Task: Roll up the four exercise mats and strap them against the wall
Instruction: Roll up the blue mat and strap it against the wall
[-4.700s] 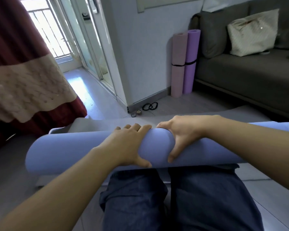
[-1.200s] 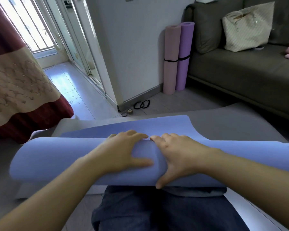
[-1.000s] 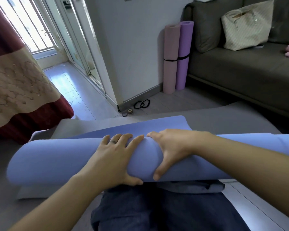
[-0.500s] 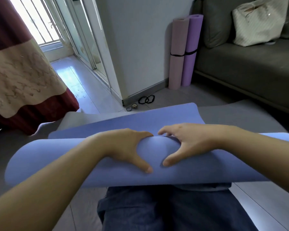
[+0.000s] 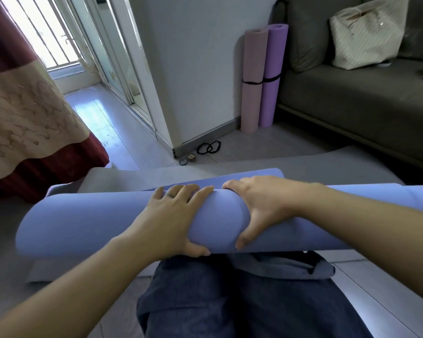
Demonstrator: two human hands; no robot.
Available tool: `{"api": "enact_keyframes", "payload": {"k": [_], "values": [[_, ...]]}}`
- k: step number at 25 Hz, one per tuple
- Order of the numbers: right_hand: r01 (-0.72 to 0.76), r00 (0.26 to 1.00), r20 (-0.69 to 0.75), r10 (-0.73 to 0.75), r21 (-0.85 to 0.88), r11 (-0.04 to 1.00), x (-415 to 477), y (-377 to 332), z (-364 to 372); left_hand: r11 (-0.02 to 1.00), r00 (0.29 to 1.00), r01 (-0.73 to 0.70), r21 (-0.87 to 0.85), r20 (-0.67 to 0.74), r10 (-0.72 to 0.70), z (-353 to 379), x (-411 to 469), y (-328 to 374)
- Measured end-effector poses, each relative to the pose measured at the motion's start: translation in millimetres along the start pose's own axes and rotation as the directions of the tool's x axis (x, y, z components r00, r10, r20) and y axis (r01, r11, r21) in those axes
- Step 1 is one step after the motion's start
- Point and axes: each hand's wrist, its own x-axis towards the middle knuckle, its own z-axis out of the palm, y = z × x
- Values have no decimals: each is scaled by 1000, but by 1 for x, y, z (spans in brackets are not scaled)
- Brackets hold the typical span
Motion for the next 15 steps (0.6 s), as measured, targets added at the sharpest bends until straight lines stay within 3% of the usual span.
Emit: {"api": "enact_keyframes", "payload": {"k": [4, 10, 13, 15], "values": [[-18, 987, 158, 12, 37, 999, 0, -3, -15, 998, 1000, -20, -52, -15, 19, -12, -7, 2], [-69, 937, 349, -3, 196, 978, -10, -3, -15, 951, 955, 2, -310, 283, 90, -33, 0, 4], [-39, 979, 204, 1, 178, 983, -20, 1, -17, 925, 884, 58, -375, 450, 127, -39, 30, -5], [-6, 1000, 30, 6, 5, 1000, -31, -4, -7, 919, 829, 100, -382, 543, 135, -43, 47, -10]]}}
